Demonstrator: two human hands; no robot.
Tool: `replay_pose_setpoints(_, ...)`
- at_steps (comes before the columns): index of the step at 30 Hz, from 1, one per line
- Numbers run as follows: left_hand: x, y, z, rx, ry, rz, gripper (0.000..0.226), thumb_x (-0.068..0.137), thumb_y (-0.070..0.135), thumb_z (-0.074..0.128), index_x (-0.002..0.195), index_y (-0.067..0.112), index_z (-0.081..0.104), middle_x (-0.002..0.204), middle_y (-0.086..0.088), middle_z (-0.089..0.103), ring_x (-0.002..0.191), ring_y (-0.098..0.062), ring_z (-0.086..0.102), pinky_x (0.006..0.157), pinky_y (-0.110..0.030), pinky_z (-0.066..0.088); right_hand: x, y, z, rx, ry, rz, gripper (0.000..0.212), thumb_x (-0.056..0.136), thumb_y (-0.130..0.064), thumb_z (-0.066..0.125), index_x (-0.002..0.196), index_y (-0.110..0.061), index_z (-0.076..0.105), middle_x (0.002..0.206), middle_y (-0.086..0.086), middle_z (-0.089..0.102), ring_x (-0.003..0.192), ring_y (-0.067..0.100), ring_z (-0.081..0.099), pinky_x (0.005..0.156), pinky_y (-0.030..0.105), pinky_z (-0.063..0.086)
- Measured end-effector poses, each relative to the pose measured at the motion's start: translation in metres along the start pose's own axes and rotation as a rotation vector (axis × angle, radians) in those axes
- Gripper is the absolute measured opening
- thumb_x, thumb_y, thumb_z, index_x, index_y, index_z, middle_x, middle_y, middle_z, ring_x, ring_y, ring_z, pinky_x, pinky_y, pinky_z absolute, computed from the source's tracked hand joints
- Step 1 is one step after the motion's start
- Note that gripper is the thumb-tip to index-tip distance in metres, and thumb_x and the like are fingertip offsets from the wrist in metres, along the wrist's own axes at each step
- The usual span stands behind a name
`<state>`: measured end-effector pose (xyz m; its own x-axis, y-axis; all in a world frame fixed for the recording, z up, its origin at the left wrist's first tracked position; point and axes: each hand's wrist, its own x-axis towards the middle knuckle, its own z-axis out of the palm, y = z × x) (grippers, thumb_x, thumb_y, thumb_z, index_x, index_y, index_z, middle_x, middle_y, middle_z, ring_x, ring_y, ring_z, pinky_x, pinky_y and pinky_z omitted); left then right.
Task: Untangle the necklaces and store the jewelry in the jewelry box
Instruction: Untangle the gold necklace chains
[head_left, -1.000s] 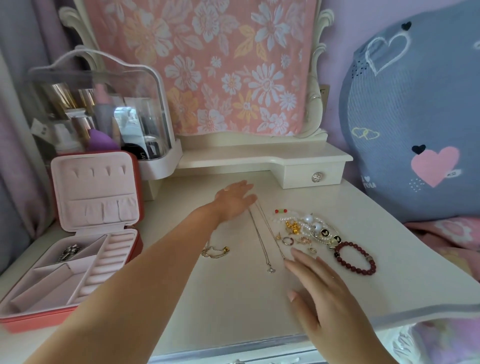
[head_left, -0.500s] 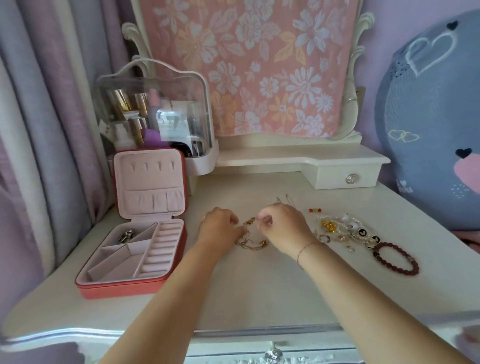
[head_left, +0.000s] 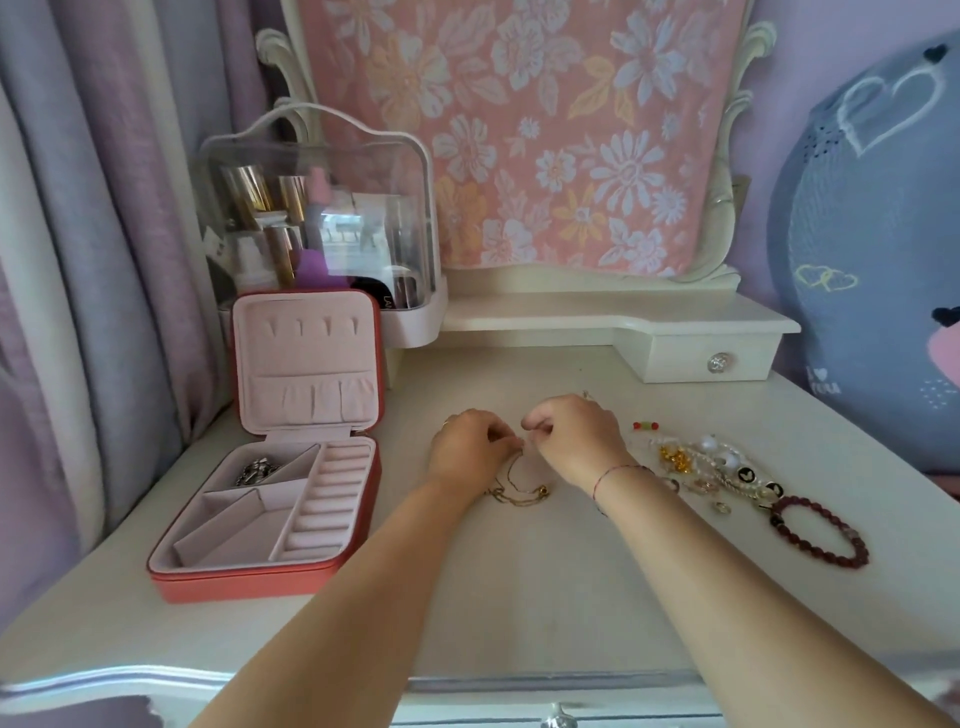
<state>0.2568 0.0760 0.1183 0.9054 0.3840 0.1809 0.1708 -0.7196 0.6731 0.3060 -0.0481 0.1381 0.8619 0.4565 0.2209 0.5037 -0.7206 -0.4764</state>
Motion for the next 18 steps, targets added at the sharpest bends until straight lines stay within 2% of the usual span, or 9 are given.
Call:
replay_pose_setpoints(2, -0.002, -0.001, -0.006, -0.227, 0.003, -0.021, 0.009, 0.090, 0.024, 0.066, 0.084, 0.018, 0.070, 0.072, 0.012, 0.061, 0.070, -0.006, 0.057, 0.056, -0.011, 0.040, 0.000, 0.002, 0.001, 0.102, 0.034, -0.014, 0.024, 0.093, -0.014, 0.053, 0.105, -0.024, 0.072, 0.112, -0.006, 0.069, 0.110, 0.017, 0.059, 0.104, 0.038, 0.039)
replay_pose_setpoints(4, -0.007, 0.004, -0.015, -0.420, -0.016, -0.054, 0.011, 0.092, 0.023, 0.065, 0.084, 0.018, 0.071, 0.068, 0.011, 0.061, 0.057, 0.003, 0.052, 0.052, -0.007, 0.039, -0.003, 0.004, -0.001, 0.326, 0.024, -0.027, 0.018, 0.091, -0.015, 0.059, 0.101, -0.020, 0.073, 0.102, -0.005, 0.071, 0.101, 0.014, 0.063, 0.092, 0.027, 0.046)
replay_pose_setpoints(6, -0.011, 0.009, -0.023, -0.539, -0.078, -0.075, 0.014, 0.094, 0.026, 0.063, 0.083, 0.022, 0.071, 0.073, 0.009, 0.064, 0.060, 0.001, 0.052, 0.055, -0.010, 0.041, -0.010, 0.002, -0.005, 0.552, -0.032, -0.041, 0.013, 0.091, -0.019, 0.063, 0.098, -0.019, 0.074, 0.094, -0.007, 0.072, 0.094, 0.010, 0.065, 0.080, 0.017, 0.047)
replay_pose_setpoints(10, -0.014, 0.014, -0.031, -0.734, -0.148, -0.107, 0.012, 0.093, 0.023, 0.062, 0.087, 0.019, 0.071, 0.082, 0.007, 0.068, 0.084, -0.008, 0.058, 0.079, -0.021, 0.044, -0.016, 0.001, -0.013, 0.790, -0.038, -0.057, 0.009, 0.088, -0.014, 0.068, 0.090, -0.022, 0.073, 0.086, -0.007, 0.074, 0.083, 0.005, 0.068, 0.080, 0.016, 0.049)
replay_pose_setpoints(14, -0.012, 0.016, -0.034, -0.925, -0.207, -0.153, 0.015, 0.091, 0.020, 0.062, 0.079, 0.015, 0.068, 0.074, 0.002, 0.062, 0.074, -0.011, 0.055, 0.075, -0.025, 0.043, -0.016, 0.000, -0.020, 0.916, -0.035, -0.060, 0.009, 0.087, -0.010, 0.067, 0.081, -0.015, 0.070, 0.072, -0.004, 0.069, 0.065, 0.000, 0.061, 0.066, 0.010, 0.044)
replay_pose_setpoints(18, -0.014, 0.020, -0.036, -1.045, -0.351, -0.118, 0.017, 0.093, 0.020, 0.054, 0.082, 0.014, 0.065, 0.072, 0.003, 0.061, 0.071, -0.009, 0.052, 0.072, -0.024, 0.040, -0.015, 0.000, -0.024, 1.072, -0.107, -0.050, 0.018, 0.090, -0.008, 0.059, 0.076, -0.016, 0.066, 0.071, -0.002, 0.067, 0.065, 0.006, 0.057, 0.065, 0.020, 0.039)
